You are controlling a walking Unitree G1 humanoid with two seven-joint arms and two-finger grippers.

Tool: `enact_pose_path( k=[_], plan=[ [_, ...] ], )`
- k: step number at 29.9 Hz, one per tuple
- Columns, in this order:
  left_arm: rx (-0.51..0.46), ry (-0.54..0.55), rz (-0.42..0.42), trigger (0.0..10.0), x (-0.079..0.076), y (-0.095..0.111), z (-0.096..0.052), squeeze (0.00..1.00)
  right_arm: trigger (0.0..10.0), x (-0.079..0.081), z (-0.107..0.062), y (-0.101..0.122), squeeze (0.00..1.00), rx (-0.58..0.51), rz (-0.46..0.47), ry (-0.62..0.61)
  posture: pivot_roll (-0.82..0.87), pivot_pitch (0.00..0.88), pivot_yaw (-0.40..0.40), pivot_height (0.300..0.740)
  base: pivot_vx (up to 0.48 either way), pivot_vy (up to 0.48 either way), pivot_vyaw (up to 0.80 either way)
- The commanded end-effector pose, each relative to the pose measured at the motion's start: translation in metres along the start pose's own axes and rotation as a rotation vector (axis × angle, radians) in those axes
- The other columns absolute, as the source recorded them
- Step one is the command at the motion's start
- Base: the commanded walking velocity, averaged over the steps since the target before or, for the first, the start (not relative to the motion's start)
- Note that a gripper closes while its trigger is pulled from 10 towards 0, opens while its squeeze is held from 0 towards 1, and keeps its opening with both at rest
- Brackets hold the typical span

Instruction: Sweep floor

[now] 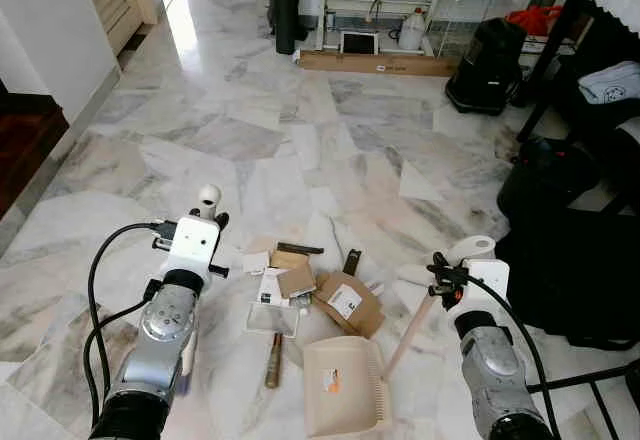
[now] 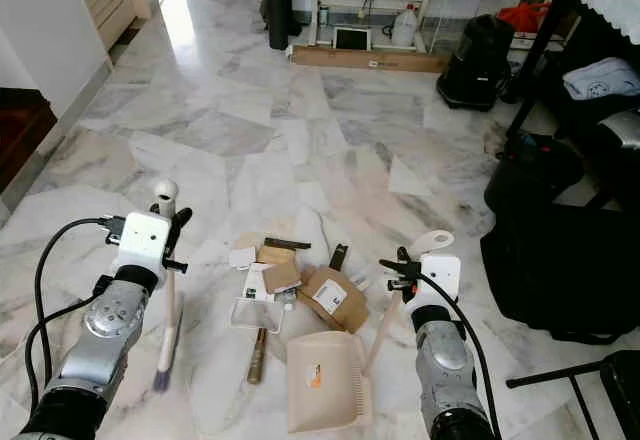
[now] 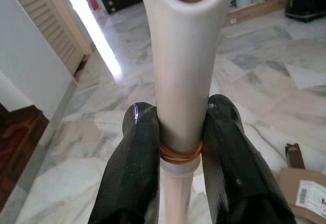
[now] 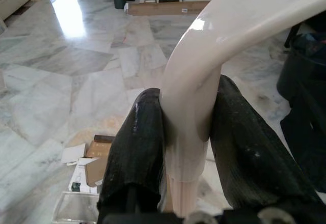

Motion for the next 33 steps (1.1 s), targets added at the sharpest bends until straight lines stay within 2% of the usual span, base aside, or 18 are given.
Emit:
enact_pose_path(
  k=[1, 9, 33],
  plan=[
    [0.018, -0.019, -0.016, 10.0, -0.002, -0.003, 0.000, 0.00, 10.0, -0.001, 0.000, 0.000, 0.00, -0.001, 0.008, -0.010, 0.00, 0.111, -0.045, 0.740, 0.000, 0.000, 0.00],
    [0.074, -0.022, -0.122, 10.0, -0.001, -0.013, 0.001, 0.00, 10.0, -0.001, -0.001, -0.002, 0.00, -0.007, 0.017, -0.035, 0.01, 0.119, -0.033, 0.740, 0.000, 0.000, 0.00],
    [0.061, -0.114, -0.168, 10.0, -0.009, -0.010, 0.003, 0.00, 10.0, 0.003, 0.002, 0.003, 0.00, -0.057, 0.033, -0.054, 0.03, 0.129, -0.014, 0.740, 0.000, 0.000, 0.00]
  ],
)
Point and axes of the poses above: a point about 5 cm out from each wrist's last joint towards the gripper, its own z axis pointing out of the wrist towards the gripper, its own y axis along the axis of the wrist's last joint, x = y × z, the point moved 2 cm from there along z, pointing out of the wrist towards the gripper, and after that the axes turned 6 degrees about z, right-handed, at the moved point
